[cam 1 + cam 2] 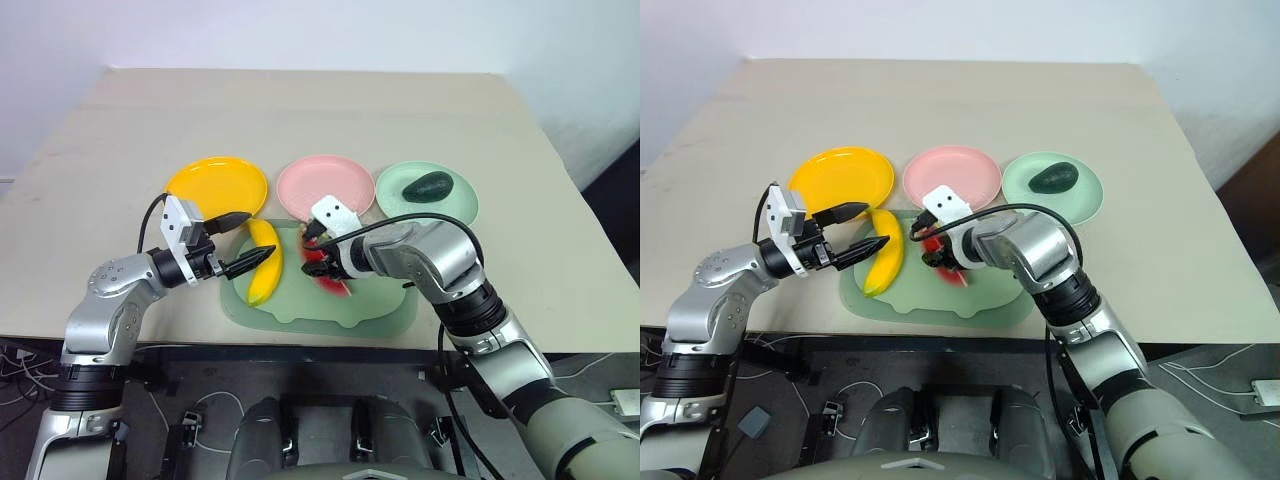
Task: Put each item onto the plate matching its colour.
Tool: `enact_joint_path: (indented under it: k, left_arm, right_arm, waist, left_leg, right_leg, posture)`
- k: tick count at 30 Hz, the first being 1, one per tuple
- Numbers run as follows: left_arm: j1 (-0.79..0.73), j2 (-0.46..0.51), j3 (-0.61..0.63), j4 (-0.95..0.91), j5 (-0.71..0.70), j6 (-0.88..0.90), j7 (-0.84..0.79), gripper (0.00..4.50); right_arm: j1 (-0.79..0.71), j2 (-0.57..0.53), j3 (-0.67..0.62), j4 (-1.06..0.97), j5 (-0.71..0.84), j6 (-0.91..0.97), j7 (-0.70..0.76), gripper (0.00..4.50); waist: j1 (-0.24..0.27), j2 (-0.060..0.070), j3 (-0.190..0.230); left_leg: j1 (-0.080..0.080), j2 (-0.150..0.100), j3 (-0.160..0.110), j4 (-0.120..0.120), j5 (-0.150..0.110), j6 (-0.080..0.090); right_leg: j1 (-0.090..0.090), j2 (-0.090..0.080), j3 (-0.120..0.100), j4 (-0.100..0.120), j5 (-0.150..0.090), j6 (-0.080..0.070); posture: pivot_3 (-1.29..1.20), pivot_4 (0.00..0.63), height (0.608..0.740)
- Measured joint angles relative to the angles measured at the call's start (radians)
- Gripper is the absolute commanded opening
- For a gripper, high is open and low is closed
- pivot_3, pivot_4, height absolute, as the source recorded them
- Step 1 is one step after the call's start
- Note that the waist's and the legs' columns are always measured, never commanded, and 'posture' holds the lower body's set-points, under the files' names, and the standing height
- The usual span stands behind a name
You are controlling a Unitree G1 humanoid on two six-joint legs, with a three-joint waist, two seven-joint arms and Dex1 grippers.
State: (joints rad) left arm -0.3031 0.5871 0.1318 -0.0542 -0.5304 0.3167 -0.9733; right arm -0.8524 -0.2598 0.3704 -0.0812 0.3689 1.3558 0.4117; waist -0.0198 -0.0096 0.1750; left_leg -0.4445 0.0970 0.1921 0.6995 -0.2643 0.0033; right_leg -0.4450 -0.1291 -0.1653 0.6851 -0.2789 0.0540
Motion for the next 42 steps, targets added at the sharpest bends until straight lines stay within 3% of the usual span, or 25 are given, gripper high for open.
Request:
enact_joint_path:
  k: [5, 9, 12, 18, 24, 29, 33, 39, 40, 42]
  left_arm:
    - [0.0, 0.0, 0.0, 0.0, 0.0, 0.0, 0.0, 4.5]
    - [0.0, 0.0, 0.001, 0.0, 0.0, -0.001, 0.0, 4.5]
    - [0.0, 0.0, 0.001, 0.0, 0.0, -0.002, 0.001, 4.5]
    - [0.007, 0.002, 0.008, -0.002, 0.0, -0.004, 0.01, 4.5]
    - [0.015, 0.002, 0.01, -0.009, 0.0, -0.006, 0.021, 4.5]
    - [0.042, 0.002, 0.012, -0.039, 0.0, -0.007, 0.039, 4.5]
    - [0.068, 0.0, 0.012, -0.058, 0.0, -0.007, 0.058, 4.5]
    - [0.096, 0.001, 0.032, -0.079, -0.001, -0.007, 0.074, 4.5]
    - [0.096, 0.001, 0.038, -0.079, -0.001, -0.007, 0.078, 4.5]
    - [0.096, 0.006, 0.046, -0.079, -0.002, -0.006, 0.082, 4.5]
  right_arm:
    - [0.001, -0.02, -0.016, -0.016, 0.017, 0.032, 0.031, 2.29]
    - [-0.012, -0.023, -0.139, -0.042, 0.068, 0.031, 0.07, 2.29]
    - [-0.11, -0.018, -0.22, 0.007, 0.085, -0.025, 0.092, 2.29]
    - [-0.311, -0.007, -0.217, 0.5, -0.045, -0.364, 0.126, 2.29]
    - [-0.505, 0.109, -0.22, 1.088, -0.176, -0.721, 0.116, 2.29]
    - [-0.549, 0.161, -0.25, 1.315, -0.245, -0.893, 0.071, 2.29]
    - [-0.549, 0.194, -0.26, 1.379, -0.295, -0.957, 0.035, 2.29]
    - [-0.55, 0.219, -0.287, 1.396, -0.329, -0.962, 0.028, 4.28]
    - [-0.55, 0.22, -0.297, 1.396, -0.331, -0.962, 0.03, 4.49]
    - [-0.556, 0.219, -0.312, 1.397, -0.332, -0.962, 0.04, 4.49]
  waist:
    - [0.0, 0.0, 0.0]
    - [0.0, 0.0, 0.0]
    - [-0.003, 0.0, 0.0]
    - [-0.004, 0.0, 0.0]
    - [-0.023, 0.001, 0.001]
    - [-0.027, 0.001, 0.001]
    - [-0.027, 0.001, 0.001]
    - [-0.026, 0.001, 0.001]
    - [-0.025, 0.001, 0.001]
    - [-0.025, 0.001, 0.001]
  left_leg:
    - [0.0, 0.0, 0.0, 0.0, 0.0, 0.0]
    - [-0.001, 0.0, 0.0, 0.0, 0.0, 0.0]
    - [-0.001, 0.0, 0.0, 0.0, 0.0, 0.0]
    - [-0.001, 0.0, 0.002, -0.001, 0.0, 0.0]
    - [-0.007, 0.0, 0.005, -0.001, 0.001, -0.001]
    - [-0.01, 0.0, 0.007, 0.0, 0.001, -0.001]
    - [-0.011, 0.0, 0.006, 0.0, 0.001, -0.001]
    - [-0.011, 0.001, 0.006, 0.0, 0.001, -0.001]
    - [-0.011, 0.001, 0.006, 0.001, 0.001, -0.001]
    - [-0.012, 0.001, 0.006, 0.001, 0.001, -0.001]
  right_leg:
    - [0.0, 0.0, 0.0, 0.0, 0.0, 0.0]
    - [-0.001, 0.0, 0.0, 0.0, 0.0, 0.0]
    - [-0.002, 0.001, 0.0, 0.0, 0.0, 0.0]
    - [-0.002, 0.001, 0.0, 0.0, 0.0, 0.0]
    - [-0.009, 0.001, 0.002, 0.001, 0.0, 0.0]
    - [-0.013, 0.001, 0.003, 0.002, 0.0, 0.0]
    - [-0.015, 0.001, 0.004, 0.003, 0.0, 0.0]
    - [-0.015, 0.001, 0.004, 0.003, 0.0, 0.0]
    - [-0.015, 0.001, 0.004, 0.003, 0.0, 0.0]
    - [-0.015, 0.001, 0.004, 0.003, 0.0, 0.0]
  posture:
    - [0.0, 0.15, 0.695]
    - [0.0, 0.15, 0.695]
    - [0.0, 0.15, 0.695]
    - [0.0, 0.15, 0.695]
    - [0.0, 0.15, 0.695]
    - [0.0, 0.15, 0.695]
    - [0.0, 0.15, 0.695]
    - [0.0, 0.15, 0.695]
    - [0.0, 0.15, 0.695]
    - [0.0, 0.15, 0.695]
